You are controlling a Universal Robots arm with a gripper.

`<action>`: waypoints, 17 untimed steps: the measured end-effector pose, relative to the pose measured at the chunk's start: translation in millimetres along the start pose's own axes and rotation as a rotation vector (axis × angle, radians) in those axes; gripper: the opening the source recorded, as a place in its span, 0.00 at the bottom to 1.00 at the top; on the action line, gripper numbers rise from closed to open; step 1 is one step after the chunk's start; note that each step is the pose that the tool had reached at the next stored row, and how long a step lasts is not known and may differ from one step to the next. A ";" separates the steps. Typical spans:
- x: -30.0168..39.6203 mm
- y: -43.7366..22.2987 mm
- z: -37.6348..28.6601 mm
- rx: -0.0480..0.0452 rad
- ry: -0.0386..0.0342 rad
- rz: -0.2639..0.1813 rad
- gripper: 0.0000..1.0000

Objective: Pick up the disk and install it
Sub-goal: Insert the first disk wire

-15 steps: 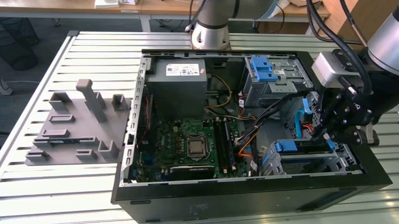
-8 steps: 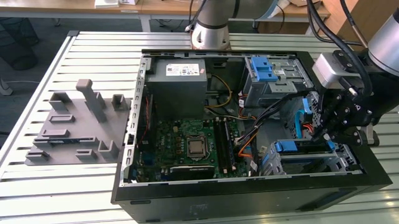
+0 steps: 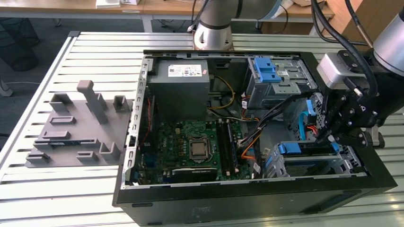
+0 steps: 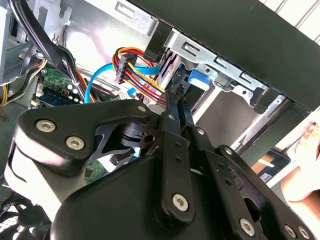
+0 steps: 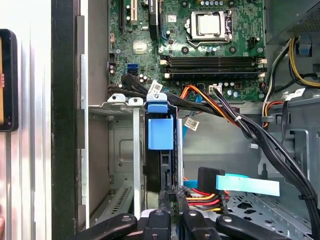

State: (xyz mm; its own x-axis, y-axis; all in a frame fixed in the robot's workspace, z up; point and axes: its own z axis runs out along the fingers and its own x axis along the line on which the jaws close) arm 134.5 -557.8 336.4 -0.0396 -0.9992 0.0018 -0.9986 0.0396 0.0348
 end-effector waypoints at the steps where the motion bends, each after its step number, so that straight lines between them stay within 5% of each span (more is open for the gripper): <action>1: 0.0 0.0 0.1 0.0000 -0.0003 0.000 0.16; 17: 0.5 -0.2 5.5 0.0000 -0.0001 0.000 0.16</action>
State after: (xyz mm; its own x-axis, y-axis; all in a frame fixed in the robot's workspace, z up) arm 134.6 -558.3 330.9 -0.0396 -0.9992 0.0016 -0.9986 0.0396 0.0347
